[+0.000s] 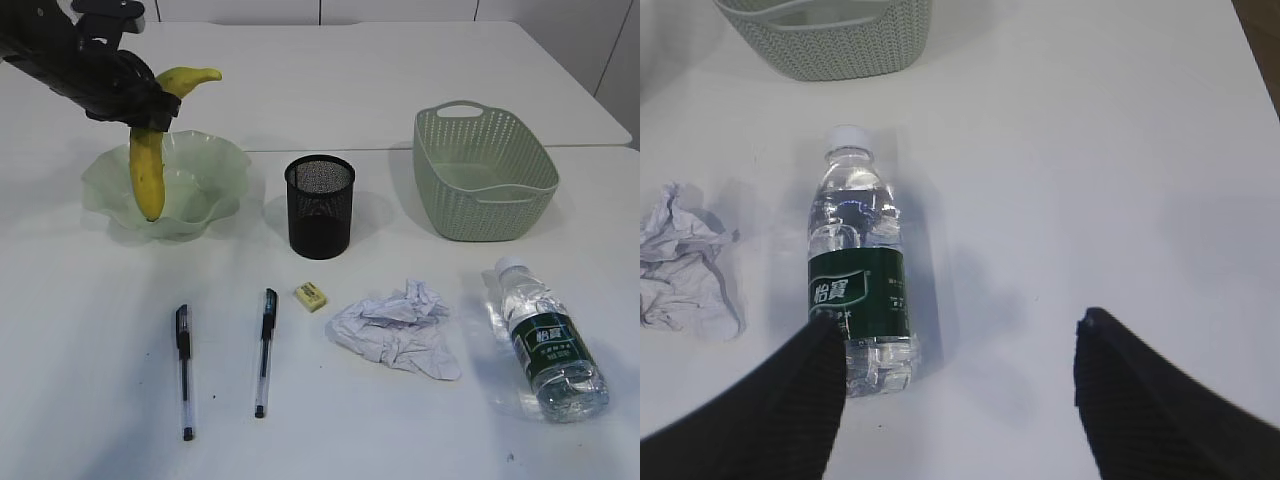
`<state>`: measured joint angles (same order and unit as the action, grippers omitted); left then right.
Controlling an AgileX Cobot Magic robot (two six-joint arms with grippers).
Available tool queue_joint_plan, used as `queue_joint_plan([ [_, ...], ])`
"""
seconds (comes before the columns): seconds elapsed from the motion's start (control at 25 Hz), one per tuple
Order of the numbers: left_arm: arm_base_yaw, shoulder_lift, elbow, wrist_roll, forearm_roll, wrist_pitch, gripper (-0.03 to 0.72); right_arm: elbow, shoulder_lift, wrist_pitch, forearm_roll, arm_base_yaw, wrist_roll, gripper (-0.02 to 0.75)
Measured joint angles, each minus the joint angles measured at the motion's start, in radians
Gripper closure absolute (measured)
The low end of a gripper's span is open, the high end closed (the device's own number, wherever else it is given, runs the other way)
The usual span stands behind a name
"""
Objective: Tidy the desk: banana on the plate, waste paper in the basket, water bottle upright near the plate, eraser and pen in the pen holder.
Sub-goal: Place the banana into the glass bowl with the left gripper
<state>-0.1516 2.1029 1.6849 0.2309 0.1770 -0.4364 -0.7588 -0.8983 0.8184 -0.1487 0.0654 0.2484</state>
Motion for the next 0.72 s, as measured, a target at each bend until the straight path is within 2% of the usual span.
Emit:
queue_joint_plan([
  [0.72, 0.0, 0.048, 0.004, 0.0, -0.034, 0.031, 0.349, 0.0, 0.0, 0.0, 0.0, 0.0, 0.0, 0.206],
])
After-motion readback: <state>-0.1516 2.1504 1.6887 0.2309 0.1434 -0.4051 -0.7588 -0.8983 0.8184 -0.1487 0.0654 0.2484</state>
